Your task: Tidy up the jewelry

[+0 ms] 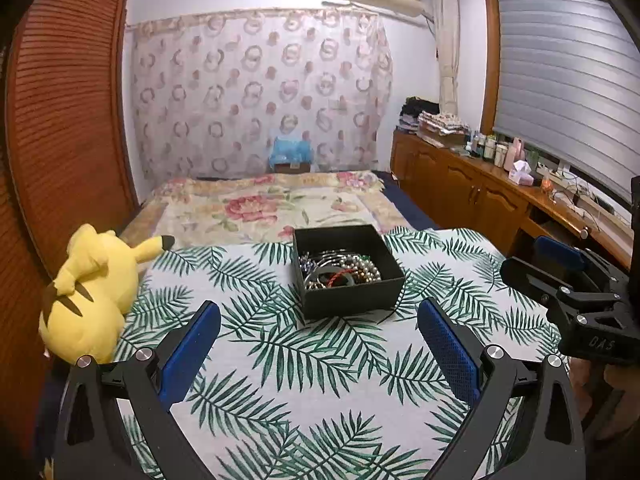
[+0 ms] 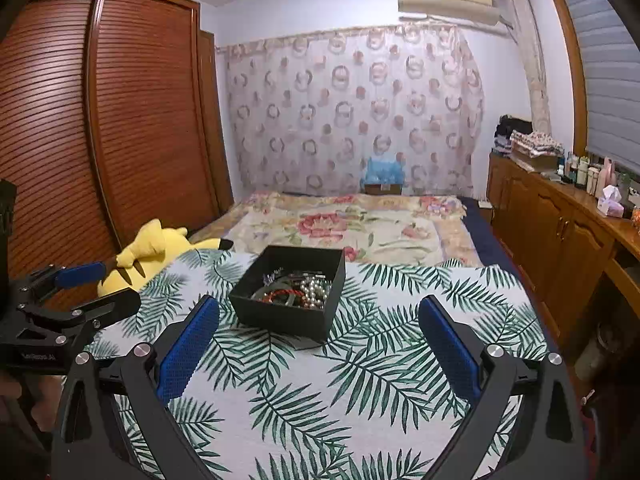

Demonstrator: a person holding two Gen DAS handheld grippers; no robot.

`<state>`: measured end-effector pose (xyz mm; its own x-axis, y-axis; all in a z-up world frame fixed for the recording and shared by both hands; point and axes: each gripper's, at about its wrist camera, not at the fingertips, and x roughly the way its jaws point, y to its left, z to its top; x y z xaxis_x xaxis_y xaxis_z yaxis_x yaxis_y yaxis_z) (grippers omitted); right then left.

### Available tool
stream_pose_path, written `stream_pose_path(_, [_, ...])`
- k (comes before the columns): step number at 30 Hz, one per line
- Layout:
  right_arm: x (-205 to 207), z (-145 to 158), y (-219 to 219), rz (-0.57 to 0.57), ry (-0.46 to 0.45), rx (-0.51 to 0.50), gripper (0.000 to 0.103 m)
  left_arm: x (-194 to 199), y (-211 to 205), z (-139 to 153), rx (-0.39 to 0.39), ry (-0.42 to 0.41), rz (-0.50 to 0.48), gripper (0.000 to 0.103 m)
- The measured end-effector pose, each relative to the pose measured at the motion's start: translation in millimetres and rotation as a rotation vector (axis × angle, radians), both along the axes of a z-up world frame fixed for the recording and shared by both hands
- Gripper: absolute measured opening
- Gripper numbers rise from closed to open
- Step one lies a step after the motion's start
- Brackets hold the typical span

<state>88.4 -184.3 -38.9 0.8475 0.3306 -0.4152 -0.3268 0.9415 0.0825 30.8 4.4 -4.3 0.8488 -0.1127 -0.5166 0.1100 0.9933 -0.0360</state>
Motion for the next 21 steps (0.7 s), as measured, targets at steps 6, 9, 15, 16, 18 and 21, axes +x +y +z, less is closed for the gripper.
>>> stream_pose_path(6, [-8.6,6.5,-1.0,-0.008,-0.021,0.009,0.100,-4.9,-2.0,5.7,0.001,-0.012,0.004,0.095])
stream_pose_path(9, [-8.7,5.9,-0.9,-0.008,-0.019,0.009,0.100,-5.5,-1.8,5.5,0.001,-0.012,0.004,0.095])
stream_pose_path(15, [-7.9,3.4,-1.2,-0.012,-0.013,0.009,0.100,-6.3,-1.9,6.1,0.000,-0.012,0.005,0.095])
stream_pose_path(16, [-7.9,3.4,-1.1,-0.012,-0.013,0.009,0.100,-6.3,-1.9,6.2,-0.001,-0.010,0.005,0.095])
stream_pose_path(18, [-7.9,3.2,-1.2,-0.014,-0.014,0.008,0.100,-6.4,-2.0,6.0,0.000,-0.011,0.006,0.095])
stream_pose_path(21, [-6.8,3.1,-0.7,-0.014,-0.013,0.007,0.100,-7.3,-2.4,5.8,-0.002,-0.011,0.006,0.095])
